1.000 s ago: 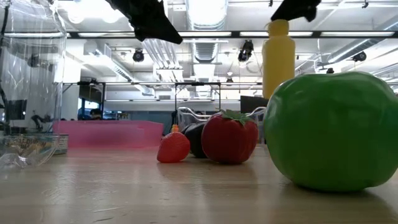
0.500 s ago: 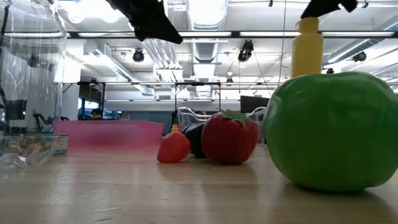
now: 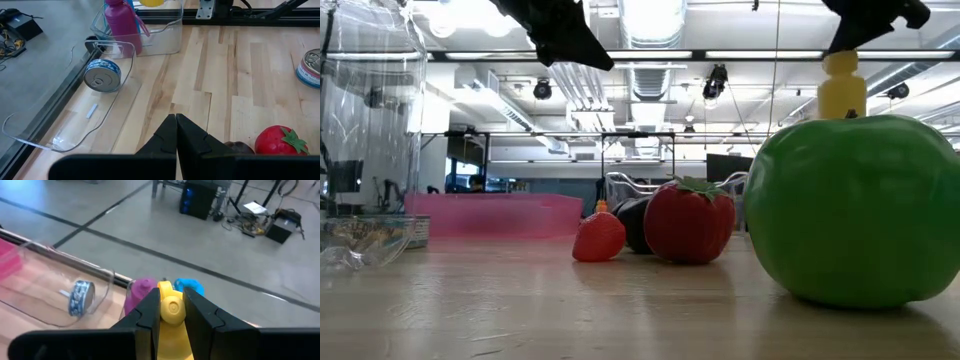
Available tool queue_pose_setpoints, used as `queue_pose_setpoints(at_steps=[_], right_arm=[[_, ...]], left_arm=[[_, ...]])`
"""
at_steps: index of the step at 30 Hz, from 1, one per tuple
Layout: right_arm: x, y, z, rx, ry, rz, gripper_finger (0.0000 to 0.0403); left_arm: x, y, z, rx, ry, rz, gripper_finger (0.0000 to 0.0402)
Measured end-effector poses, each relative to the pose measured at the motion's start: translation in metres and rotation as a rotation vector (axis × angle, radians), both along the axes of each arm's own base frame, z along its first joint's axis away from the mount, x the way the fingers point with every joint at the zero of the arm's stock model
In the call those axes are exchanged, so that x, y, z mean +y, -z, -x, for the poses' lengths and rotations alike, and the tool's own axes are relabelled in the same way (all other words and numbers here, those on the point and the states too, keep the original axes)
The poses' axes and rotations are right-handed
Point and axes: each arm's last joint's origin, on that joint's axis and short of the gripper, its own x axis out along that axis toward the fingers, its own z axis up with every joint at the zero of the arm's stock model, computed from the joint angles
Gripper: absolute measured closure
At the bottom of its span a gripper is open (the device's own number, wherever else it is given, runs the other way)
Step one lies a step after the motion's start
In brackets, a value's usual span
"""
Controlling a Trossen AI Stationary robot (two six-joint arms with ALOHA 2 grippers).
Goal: Pick & Place Food Item
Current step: Put the yellow water bottle into the right transparent bin
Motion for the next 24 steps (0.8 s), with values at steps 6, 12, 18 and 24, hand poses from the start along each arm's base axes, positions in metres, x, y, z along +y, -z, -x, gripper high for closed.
queue_pose_setpoints(at_steps=[6,12,18,24], right_arm=[[-0.004,0.02,-0.002,0.043,0.055,-0.024,0.034],[-0.009,0.035,-0.002,0.068,0.116,-0.039,0.034],[-0.013,0.054,-0.003,0.088,0.168,-0.057,0.0339],[-0.014,0.068,-0.007,0.072,0.186,-0.033,0.0339]], left_arm=[[0.0,0.0,0.0,0.0,-0.001,0.001,0.04],[0.0,0.0,0.0,0.0,0.0,0.001,0.04],[0.0,0.0,0.0,0.0,0.0,0.001,0.04],[0.0,0.0,0.0,0.0,0.0,0.001,0.04]])
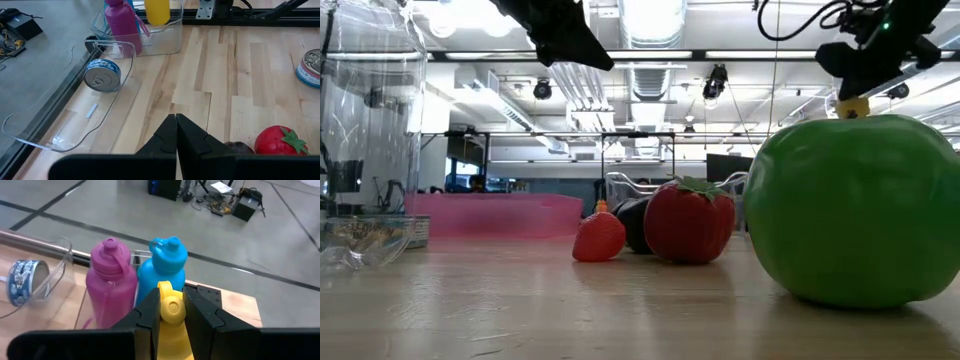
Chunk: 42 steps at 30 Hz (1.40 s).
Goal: Pick & Place Food Item
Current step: Put the yellow water bottle into the right transparent bin
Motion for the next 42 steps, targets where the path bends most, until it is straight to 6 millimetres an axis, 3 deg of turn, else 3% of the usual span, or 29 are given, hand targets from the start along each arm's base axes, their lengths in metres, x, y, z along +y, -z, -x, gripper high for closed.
queue_pose_setpoints(at_steps=[12,22,42], right_arm=[[-0.005,0.031,-0.002,-0.031,0.037,0.007,0.0339],[-0.008,0.035,0.0,-0.024,0.06,0.003,0.0338],[-0.007,0.034,0.0,-0.042,0.067,0.0,0.0238]], left_arm=[[0.0,0.0,0.0,0.0,0.0,0.0,0.04],[0.0,0.0,0.0,0.0,-0.001,0.0,0.04],[0.0,0.0,0.0,0.0,-0.001,0.0,0.04]])
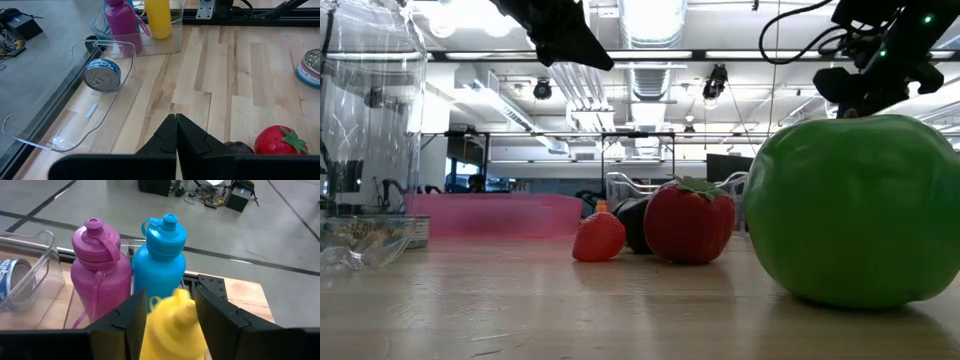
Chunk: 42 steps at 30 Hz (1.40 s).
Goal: Pick & Place Food Item
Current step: Put the yellow water bottle into the right transparent bin, then move the light blue tuna can to the center of the table
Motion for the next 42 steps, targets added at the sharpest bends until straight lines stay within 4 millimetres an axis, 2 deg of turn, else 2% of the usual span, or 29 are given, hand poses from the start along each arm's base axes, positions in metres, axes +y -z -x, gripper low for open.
queue_pose_setpoints(at_steps=[10,14,18,28,42], right_arm=[[0.002,-0.042,0.006,-0.058,-0.01,0.023,0.0216],[0.003,-0.061,0.008,-0.083,-0.039,0.034,0.0217],[0.007,-0.069,0.006,-0.078,-0.104,0.033,0.0226],[0.024,-0.059,-0.009,-0.071,-0.272,0.026,0.0249],[0.055,-0.044,-0.049,-0.038,-0.539,0.069,0.029]], left_arm=[[0.0,0.0,0.0,0.0,0.0,0.0,0.04],[0.0,0.0,0.0,0.0,0.0,0.0,0.04],[0.0,0.0,0.0,0.0,0.0,0.0,0.04],[0.0,0.0,0.0,0.0,0.0,0.0,0.04],[0.0,0.0,0.0,0.0,0.0,0.0,0.04]])
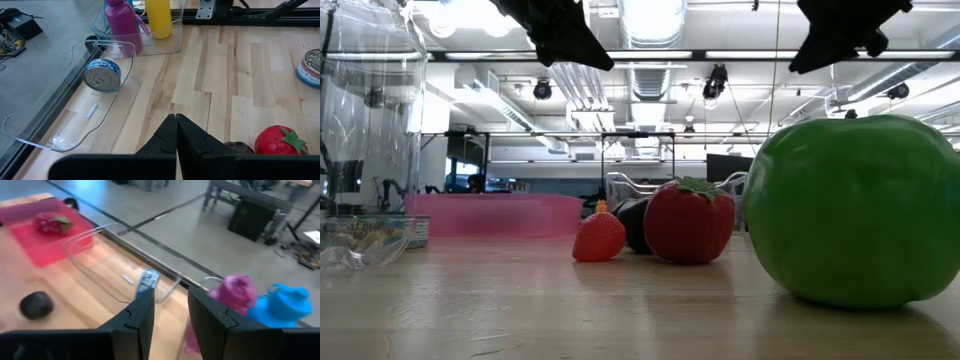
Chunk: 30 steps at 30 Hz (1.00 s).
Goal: Pick & Place Food Item
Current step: Move the light blue tuna can to the center of the table
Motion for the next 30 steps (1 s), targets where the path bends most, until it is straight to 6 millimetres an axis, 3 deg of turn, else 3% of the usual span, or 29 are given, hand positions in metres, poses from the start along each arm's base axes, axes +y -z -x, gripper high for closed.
queue_pose_setpoints(at_steps=[7,16,22,30], right_arm=[[0.015,0.008,-0.027,0.05,-0.106,0.046,0.0316],[0.028,0.013,-0.059,0.068,-0.378,0.003,0.0363],[0.033,0.016,-0.066,0.082,-0.523,-0.036,0.0392],[0.038,0.02,-0.07,0.125,-0.698,-0.078,0.0394]], left_arm=[[0.0,0.0,0.0,-0.001,0.0,0.0,0.04],[0.0,0.0,0.0,-0.001,0.0,0.0,0.04],[0.0,0.0,0.0,-0.001,0.0,0.0,0.04],[0.0,0.0,0.0,-0.001,0.0,0.0,0.04]])
